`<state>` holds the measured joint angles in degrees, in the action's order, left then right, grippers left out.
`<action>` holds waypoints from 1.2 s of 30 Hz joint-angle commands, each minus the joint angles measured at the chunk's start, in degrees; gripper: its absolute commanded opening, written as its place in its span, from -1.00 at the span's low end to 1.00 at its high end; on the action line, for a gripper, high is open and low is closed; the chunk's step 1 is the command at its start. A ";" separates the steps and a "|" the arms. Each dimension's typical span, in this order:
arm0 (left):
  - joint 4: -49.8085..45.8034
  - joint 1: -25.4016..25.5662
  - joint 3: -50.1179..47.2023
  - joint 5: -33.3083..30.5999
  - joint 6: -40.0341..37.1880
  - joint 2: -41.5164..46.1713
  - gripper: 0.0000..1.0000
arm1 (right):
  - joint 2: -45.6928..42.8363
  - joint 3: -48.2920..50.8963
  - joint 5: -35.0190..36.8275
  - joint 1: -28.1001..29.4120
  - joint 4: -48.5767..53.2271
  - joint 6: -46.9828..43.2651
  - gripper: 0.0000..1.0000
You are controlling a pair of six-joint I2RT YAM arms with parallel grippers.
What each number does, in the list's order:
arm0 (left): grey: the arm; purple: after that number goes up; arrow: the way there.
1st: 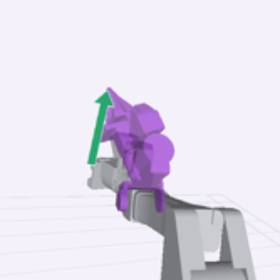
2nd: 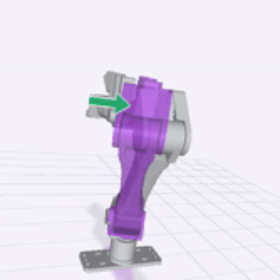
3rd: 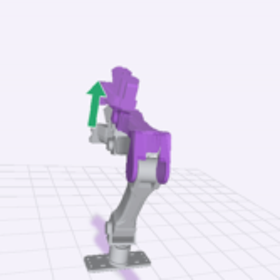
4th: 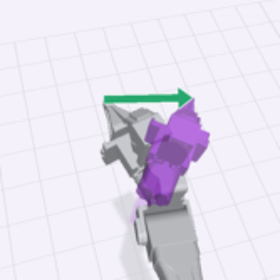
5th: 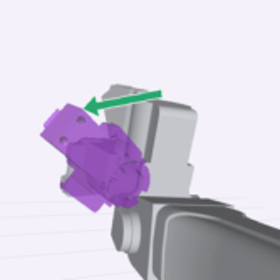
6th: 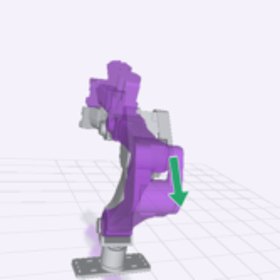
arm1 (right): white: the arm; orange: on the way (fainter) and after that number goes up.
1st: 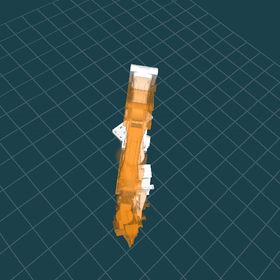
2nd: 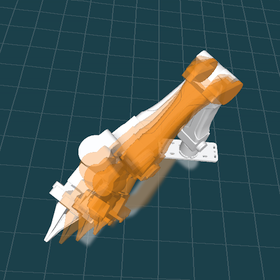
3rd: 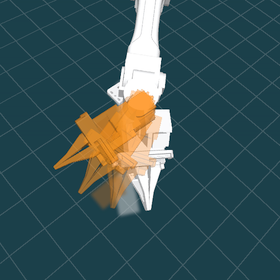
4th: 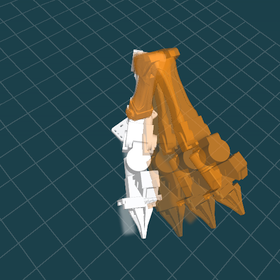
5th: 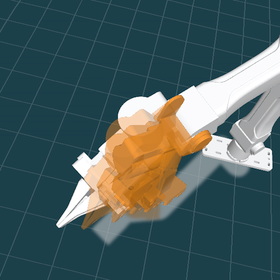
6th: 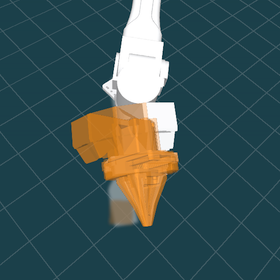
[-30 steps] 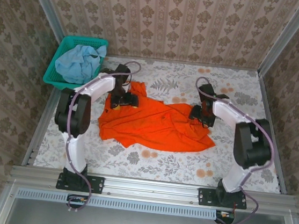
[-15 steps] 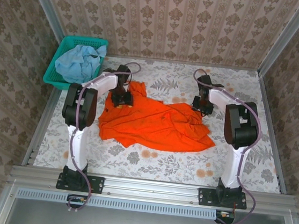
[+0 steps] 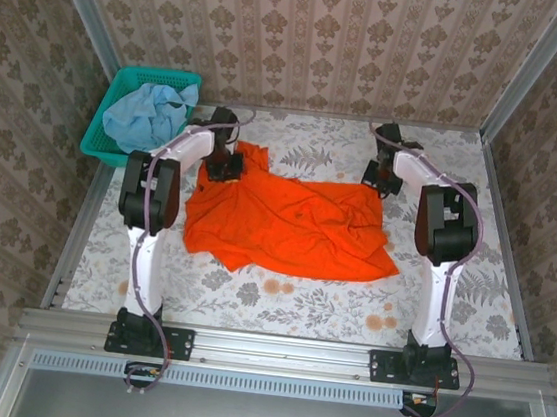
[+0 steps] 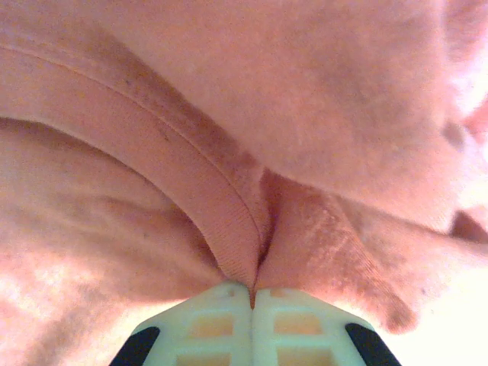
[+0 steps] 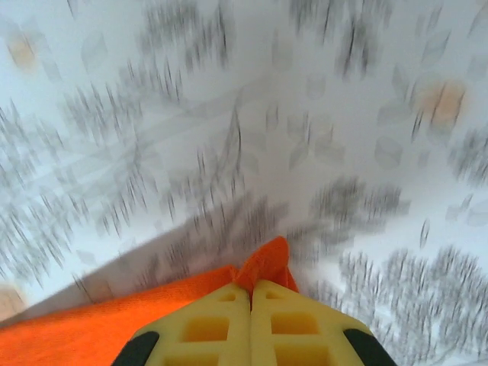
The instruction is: Fold and stack the t-shirts
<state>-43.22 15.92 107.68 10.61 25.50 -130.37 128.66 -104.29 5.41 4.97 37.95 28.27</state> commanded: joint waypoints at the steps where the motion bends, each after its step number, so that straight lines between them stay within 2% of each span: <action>1: 1.81 -0.57 9.13 1.61 1.47 -4.31 -1.00 | 4.17 -8.81 -0.28 -1.42 0.78 0.11 -1.00; 3: 2.15 -0.75 15.74 1.60 2.33 -7.70 -0.98 | 7.92 -15.98 -0.62 -2.29 1.72 0.25 -1.00; 4: 1.85 -0.95 18.46 1.53 2.89 -9.34 -0.88 | 10.07 -19.91 -0.85 -2.73 2.55 0.50 -1.00; 5: 1.21 -1.25 22.30 1.27 3.72 -11.07 -0.65 | 12.34 -23.85 -1.50 -3.10 3.63 0.71 -1.00; 7: -0.66 -2.09 28.61 1.12 4.87 -14.00 -0.41 | 16.66 -32.74 -1.29 -3.37 7.70 0.92 -0.61; 9: -2.23 -3.31 32.72 0.95 6.19 -14.89 0.10 | 20.08 -42.96 -0.82 -3.65 14.03 0.84 -0.13; 12: -3.57 -4.32 32.45 0.68 6.47 -11.28 0.48 | 21.01 -54.09 0.27 -4.17 23.79 0.51 0.30; 14: -5.94 -4.33 29.78 -1.77 5.70 -6.61 0.54 | 18.95 -56.87 1.03 -4.26 29.33 -0.05 0.44; 17: -5.25 -4.40 15.58 -3.86 7.09 4.47 0.49 | 14.39 -55.43 -1.36 -4.17 36.03 -1.59 0.47; 19: -2.49 -4.48 3.10 -4.61 8.65 12.75 0.43 | 10.46 -51.02 -2.80 -3.72 38.23 -2.85 0.47; 20: -0.67 -4.50 -3.77 -4.81 9.64 17.04 0.37 | 7.16 -45.50 -3.11 -3.51 37.04 -3.65 0.47; 24: 3.47 -5.09 -24.55 -1.57 11.70 30.39 0.03 | -14.17 -8.94 -6.27 -5.05 16.09 -1.90 0.51; 27: 3.41 -5.11 -34.04 2.95 11.37 35.56 -0.20 | -22.62 4.21 -8.85 -6.99 12.49 0.12 0.50; 30: 4.80 -4.77 -41.03 8.71 11.68 37.45 -0.21 | -28.27 13.98 -11.92 -6.44 12.44 0.38 0.45; 33: 9.13 -4.33 -46.13 13.88 15.15 36.83 -0.14 | -36.42 27.60 -14.41 -4.97 7.13 3.28 0.37; 36: 13.71 -3.77 -47.61 15.71 19.33 35.12 -0.11 | -43.29 38.95 -14.61 -2.43 2.87 6.26 0.31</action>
<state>-36.12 11.55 60.31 20.93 40.01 -94.48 90.50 -72.03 -6.35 0.32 46.19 30.63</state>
